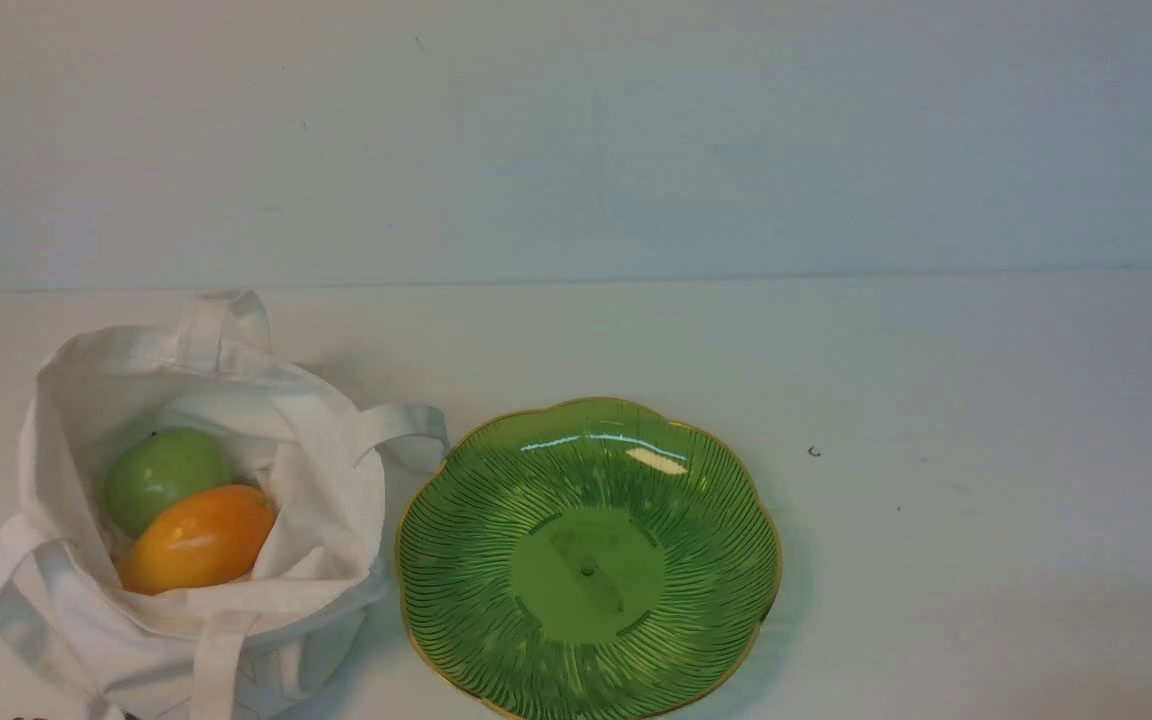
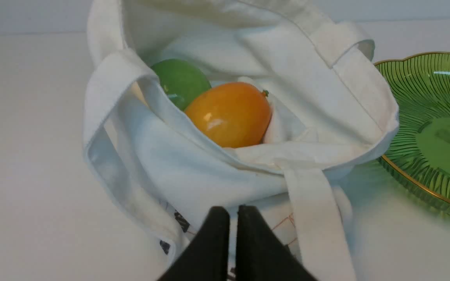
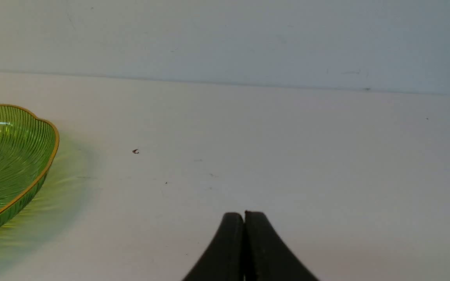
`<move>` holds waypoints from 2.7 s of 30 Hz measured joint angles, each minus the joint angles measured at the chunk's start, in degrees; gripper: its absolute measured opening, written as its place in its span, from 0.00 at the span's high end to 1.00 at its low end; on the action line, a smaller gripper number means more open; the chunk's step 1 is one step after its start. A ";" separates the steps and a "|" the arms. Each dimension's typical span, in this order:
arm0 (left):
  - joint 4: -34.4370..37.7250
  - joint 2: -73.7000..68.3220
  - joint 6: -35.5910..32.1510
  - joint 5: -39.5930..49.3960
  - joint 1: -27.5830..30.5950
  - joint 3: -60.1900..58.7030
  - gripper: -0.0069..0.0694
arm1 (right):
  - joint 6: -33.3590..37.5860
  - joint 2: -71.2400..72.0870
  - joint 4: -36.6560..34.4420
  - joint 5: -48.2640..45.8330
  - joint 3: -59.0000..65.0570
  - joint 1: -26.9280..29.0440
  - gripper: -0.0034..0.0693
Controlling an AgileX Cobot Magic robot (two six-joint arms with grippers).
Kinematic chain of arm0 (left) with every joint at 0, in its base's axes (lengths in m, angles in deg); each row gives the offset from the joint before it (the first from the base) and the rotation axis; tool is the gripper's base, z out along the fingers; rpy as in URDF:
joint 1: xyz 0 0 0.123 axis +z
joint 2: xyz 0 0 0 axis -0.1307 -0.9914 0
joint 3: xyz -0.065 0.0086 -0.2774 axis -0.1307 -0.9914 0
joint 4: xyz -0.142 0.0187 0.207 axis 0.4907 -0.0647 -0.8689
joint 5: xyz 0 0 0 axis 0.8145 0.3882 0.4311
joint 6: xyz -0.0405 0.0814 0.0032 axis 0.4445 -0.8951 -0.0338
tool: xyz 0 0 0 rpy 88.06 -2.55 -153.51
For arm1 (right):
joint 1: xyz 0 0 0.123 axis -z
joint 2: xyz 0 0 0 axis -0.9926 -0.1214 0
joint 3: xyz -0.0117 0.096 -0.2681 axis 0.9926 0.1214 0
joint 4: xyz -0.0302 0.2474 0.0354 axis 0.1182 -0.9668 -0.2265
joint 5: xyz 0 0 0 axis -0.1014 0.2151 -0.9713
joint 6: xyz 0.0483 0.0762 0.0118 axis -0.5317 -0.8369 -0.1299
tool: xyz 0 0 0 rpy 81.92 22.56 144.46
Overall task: Take the fruit out of the cloth bag on the white table and place them on a plate.
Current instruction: 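Reach into the cloth bag and grasp the fruit inside with the left gripper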
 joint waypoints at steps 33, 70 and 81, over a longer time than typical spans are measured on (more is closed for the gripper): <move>0.00 0.00 0.00 0.04 0.00 0.00 0.89 | 0.00 0.00 0.00 0.00 0.00 0.00 0.97; 27.15 -31.23 4.32 26.95 0.11 33.51 0.89 | 0.00 0.00 0.00 0.00 0.00 0.00 0.97; 6.78 -75.33 -2.50 44.49 -0.61 62.29 0.89 | 0.00 0.00 0.00 0.00 0.00 0.00 0.97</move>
